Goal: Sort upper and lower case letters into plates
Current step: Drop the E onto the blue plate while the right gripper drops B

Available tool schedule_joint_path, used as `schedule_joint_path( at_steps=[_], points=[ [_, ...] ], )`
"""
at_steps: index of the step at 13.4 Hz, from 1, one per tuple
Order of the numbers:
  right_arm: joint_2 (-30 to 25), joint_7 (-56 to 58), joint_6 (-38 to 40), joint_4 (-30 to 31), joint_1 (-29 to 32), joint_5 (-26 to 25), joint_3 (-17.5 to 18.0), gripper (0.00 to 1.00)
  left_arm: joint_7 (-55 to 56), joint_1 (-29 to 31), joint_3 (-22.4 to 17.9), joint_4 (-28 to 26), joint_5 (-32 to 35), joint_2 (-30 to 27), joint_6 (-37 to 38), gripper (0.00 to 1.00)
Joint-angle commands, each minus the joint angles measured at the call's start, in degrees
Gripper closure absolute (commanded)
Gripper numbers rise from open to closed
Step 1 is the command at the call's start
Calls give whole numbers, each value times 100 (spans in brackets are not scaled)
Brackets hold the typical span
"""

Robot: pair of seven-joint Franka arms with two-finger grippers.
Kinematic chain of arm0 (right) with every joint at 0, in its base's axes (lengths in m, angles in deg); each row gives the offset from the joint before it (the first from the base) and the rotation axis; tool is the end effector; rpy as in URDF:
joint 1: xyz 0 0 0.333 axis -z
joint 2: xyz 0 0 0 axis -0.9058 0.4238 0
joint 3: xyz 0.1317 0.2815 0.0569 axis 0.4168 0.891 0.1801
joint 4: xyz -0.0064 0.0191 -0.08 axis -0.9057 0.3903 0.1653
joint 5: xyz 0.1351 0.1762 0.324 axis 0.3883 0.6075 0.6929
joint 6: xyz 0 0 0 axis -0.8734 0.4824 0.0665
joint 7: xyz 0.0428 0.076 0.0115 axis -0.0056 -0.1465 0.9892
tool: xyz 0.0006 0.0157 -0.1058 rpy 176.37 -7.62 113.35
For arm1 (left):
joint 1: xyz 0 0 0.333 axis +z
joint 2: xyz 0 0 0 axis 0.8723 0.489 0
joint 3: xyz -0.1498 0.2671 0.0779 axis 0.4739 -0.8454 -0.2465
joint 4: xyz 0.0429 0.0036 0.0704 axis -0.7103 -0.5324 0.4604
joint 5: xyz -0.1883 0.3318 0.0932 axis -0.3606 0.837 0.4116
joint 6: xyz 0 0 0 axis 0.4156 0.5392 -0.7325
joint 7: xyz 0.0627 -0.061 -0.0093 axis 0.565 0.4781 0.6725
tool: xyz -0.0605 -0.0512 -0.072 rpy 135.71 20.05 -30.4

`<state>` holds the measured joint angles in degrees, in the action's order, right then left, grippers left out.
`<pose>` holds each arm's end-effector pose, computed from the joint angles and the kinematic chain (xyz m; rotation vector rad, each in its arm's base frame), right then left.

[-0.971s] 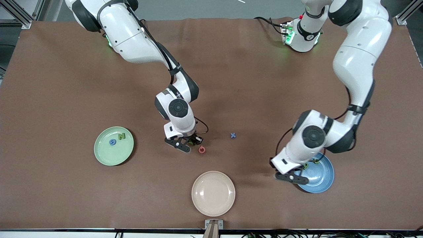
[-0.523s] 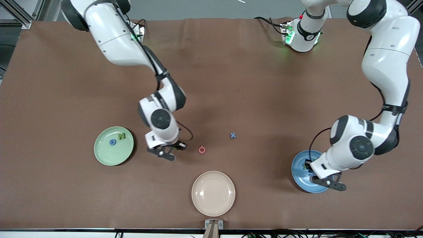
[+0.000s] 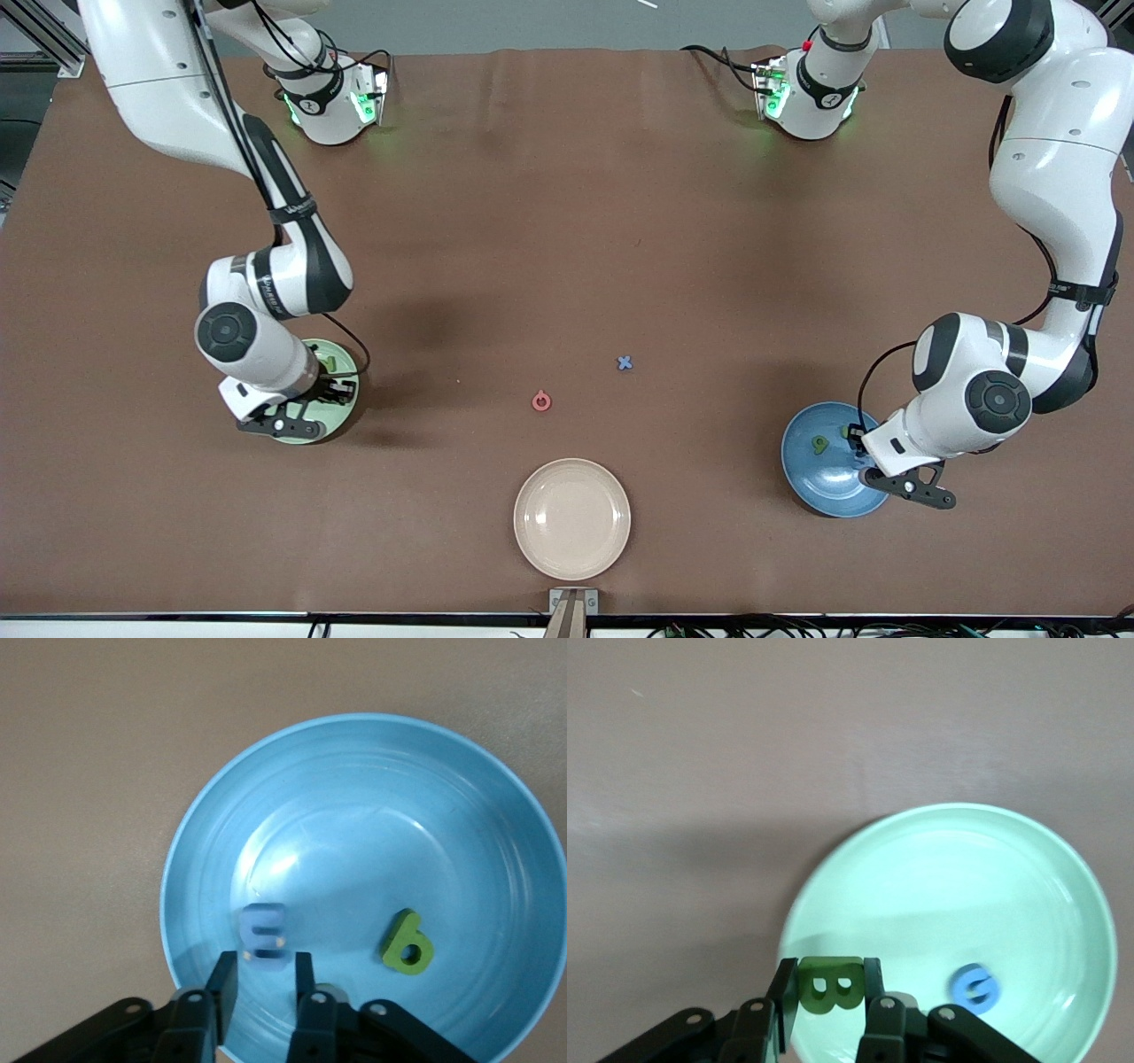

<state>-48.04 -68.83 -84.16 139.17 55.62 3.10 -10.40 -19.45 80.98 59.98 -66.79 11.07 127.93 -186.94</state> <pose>0.6421 0.0969 0.2311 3.0801 -0.1156 0.0493 0.7385 -0.0322 0.2243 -3.0314 0.5327 -0.0924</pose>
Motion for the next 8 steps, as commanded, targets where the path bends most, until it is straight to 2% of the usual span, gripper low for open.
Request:
schedule_joint_path(
  at_steps=[1,2,3,6,8],
  points=[
    [-232,188,-546,735,157,-94,134,99,96,-83,-6,-54,103,-130,20,0],
    [-232,188,-538,762,166,-94,134,79,158,-101,64,-63,86,-183,55,0],
    [-232,180,-512,753,175,-94,134,1,332,-110,186,-89,51,-218,99,0],
    [-267,101,-267,517,97,-24,178,0,1515,-197,906,-186,33,-218,607,0],
    [-224,-616,338,-26,-43,160,345,0,2211,-468,1101,-256,33,-218,714,0]
  ],
)
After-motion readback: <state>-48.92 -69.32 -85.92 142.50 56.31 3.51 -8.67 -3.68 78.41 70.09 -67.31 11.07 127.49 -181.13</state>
